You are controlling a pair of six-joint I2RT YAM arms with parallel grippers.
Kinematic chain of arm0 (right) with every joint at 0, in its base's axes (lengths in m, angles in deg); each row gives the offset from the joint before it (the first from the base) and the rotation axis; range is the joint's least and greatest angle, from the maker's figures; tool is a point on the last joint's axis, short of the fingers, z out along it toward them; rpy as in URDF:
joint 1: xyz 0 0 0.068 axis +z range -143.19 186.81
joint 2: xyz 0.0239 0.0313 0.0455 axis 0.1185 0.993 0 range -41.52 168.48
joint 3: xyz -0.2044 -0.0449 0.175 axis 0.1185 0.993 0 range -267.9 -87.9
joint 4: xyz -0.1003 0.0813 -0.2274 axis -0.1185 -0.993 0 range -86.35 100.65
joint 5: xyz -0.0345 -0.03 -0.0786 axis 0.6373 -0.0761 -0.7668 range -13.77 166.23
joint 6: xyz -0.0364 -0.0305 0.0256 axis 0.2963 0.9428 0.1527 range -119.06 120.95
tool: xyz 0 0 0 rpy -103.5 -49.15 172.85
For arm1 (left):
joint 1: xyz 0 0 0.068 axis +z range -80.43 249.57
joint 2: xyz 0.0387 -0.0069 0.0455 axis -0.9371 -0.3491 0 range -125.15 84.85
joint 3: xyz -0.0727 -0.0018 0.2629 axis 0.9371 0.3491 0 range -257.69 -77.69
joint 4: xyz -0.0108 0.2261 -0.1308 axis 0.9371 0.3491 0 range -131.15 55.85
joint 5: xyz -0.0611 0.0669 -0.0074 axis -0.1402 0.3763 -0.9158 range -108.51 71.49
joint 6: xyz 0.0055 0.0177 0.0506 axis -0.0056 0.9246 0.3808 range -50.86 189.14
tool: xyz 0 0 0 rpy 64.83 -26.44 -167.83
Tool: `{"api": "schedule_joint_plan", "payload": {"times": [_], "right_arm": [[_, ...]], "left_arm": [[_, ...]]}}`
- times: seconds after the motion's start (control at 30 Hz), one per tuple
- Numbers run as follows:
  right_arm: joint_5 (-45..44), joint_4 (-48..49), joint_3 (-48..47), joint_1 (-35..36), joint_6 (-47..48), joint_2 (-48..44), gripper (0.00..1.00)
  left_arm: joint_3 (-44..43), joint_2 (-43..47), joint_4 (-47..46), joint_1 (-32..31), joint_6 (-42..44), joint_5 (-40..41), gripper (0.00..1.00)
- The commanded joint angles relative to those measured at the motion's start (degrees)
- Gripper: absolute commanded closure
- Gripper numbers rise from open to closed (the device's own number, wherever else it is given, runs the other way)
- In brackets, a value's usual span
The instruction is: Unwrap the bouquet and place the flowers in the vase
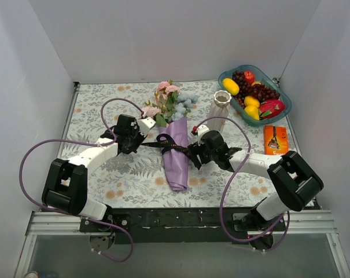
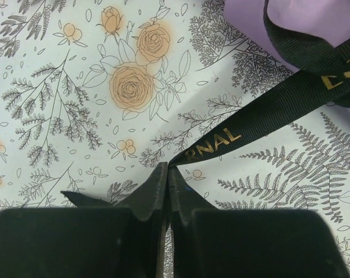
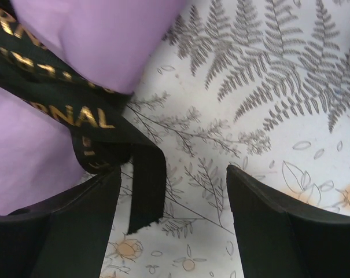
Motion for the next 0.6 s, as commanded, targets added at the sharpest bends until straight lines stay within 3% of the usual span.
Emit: {"api": "schedule_joint_plan", "payload": {"times": [0.0, 0.4, 0.5, 0.57], "right_arm": [[2.32, 5.44, -4.07, 1.61, 1.63, 2.08, 0.20], [-2.79, 7.01, -8.91, 1.61, 5.41, 10.09, 0.27], [-0.60, 8.07, -9.00, 1.61, 4.88, 10.70, 0.38], [-0.15, 8.16, -8.91, 1.61, 3.92, 10.88, 0.57]], "left_arm": [[-0.22, 3.42, 1.03, 0.61, -0.23, 0.22, 1.00], [-0.40, 4.21, 1.56, 0.61, -0.67, -0.49, 1.00], [-0.40, 4.03, 1.56, 0.61, -0.50, -0.49, 1.00], [-0.57, 3.59, 1.47, 0.69, -0.50, -0.31, 1.00]]}}
